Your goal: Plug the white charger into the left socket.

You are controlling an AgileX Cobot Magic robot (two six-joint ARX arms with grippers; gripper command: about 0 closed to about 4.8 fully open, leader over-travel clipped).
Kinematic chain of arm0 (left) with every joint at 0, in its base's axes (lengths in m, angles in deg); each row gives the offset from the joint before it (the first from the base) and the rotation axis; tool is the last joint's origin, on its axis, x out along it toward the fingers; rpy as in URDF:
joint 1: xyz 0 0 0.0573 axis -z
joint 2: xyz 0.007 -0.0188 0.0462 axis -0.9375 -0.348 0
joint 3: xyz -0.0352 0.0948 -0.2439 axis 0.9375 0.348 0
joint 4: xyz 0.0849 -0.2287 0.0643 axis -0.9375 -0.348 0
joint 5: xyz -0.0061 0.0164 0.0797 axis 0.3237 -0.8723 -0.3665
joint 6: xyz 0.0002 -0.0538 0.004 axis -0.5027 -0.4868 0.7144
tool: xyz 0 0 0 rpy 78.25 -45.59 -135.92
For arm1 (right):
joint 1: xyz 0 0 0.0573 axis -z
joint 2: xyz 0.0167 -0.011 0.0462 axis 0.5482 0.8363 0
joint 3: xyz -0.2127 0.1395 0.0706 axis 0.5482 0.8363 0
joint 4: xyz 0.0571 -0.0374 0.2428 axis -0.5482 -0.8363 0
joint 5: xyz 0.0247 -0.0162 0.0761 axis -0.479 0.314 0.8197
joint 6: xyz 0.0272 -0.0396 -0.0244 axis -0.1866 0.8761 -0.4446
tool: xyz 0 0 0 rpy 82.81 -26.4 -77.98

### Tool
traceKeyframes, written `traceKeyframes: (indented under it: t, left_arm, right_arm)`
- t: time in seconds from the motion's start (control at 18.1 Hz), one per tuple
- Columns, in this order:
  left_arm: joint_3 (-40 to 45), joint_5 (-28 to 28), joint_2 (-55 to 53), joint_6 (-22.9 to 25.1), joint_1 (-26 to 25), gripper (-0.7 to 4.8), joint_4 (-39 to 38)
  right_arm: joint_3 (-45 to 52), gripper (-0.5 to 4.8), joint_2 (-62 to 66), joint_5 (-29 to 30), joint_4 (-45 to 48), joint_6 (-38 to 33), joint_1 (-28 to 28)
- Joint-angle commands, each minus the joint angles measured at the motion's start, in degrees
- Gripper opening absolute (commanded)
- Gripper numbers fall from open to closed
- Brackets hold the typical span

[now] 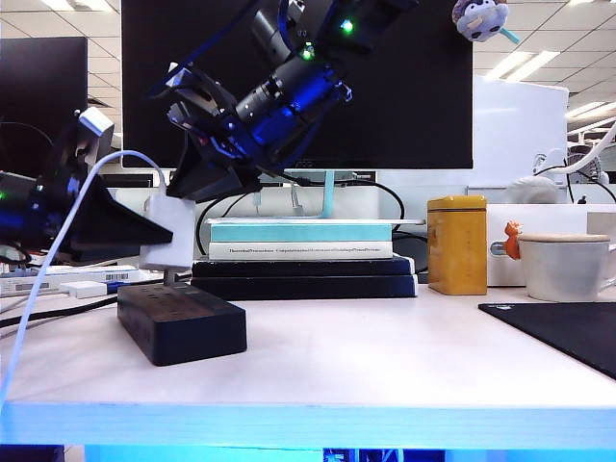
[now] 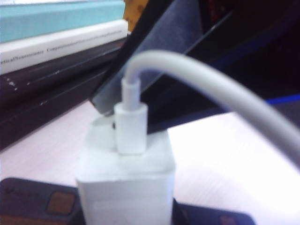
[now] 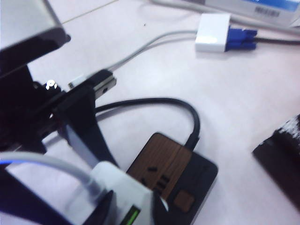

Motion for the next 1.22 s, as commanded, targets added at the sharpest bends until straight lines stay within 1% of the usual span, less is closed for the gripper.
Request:
traceKeyframes:
  t: [0.06, 0.22, 0.5, 0.61, 0.72, 0.83, 0.94, 1.22]
  left_arm:
    - [-0.94, -2.03, 1.01, 3.13, 0.22, 1.3, 1.6]
    - [-0.94, -2.05, 1.01, 5.05, 0.24, 1.31, 0.61]
    - [-0.94, -1.2, 1.01, 5.05, 0.35, 1.31, 0.5]
    - [-0.94, -0.39, 1.01, 5.05, 0.55, 1.31, 0.5]
    - [-0.94, -0.39, 1.01, 5.09, 0.76, 1.31, -0.02]
    - [-0.94, -0.42, 1.01, 5.33, 0.83, 1.31, -2.03]
    - [-0.94, -0.42, 1.01, 5.33, 0.94, 1.31, -2.16]
    - [-0.94, -0.81, 1.01, 5.33, 0.98, 1.31, -1.99]
  right_arm:
    - [0.57, 1.08, 0.59, 4.7, -5.05, 0.2, -1.11]
    - [0.57, 1.08, 0.59, 4.7, -5.07, 0.2, -1.11]
    - [0.57, 1.08, 0.61, 4.81, -5.01, 0.26, -1.05]
    - [0.57, 1.08, 0.59, 1.64, -5.05, 0.33, -0.98]
    - [0.57, 1.08, 0.59, 1.4, -5.07, 0.31, -0.96]
    - [0.57, 1.08, 0.59, -0.79, -5.05, 0.26, -0.94]
    - [0.57, 1.08, 0.42, -2.29, -5.07, 0.33, -0.7]
    - [0.57, 1.08, -2.51, -2.01, -6.29, 0.92, 1.33]
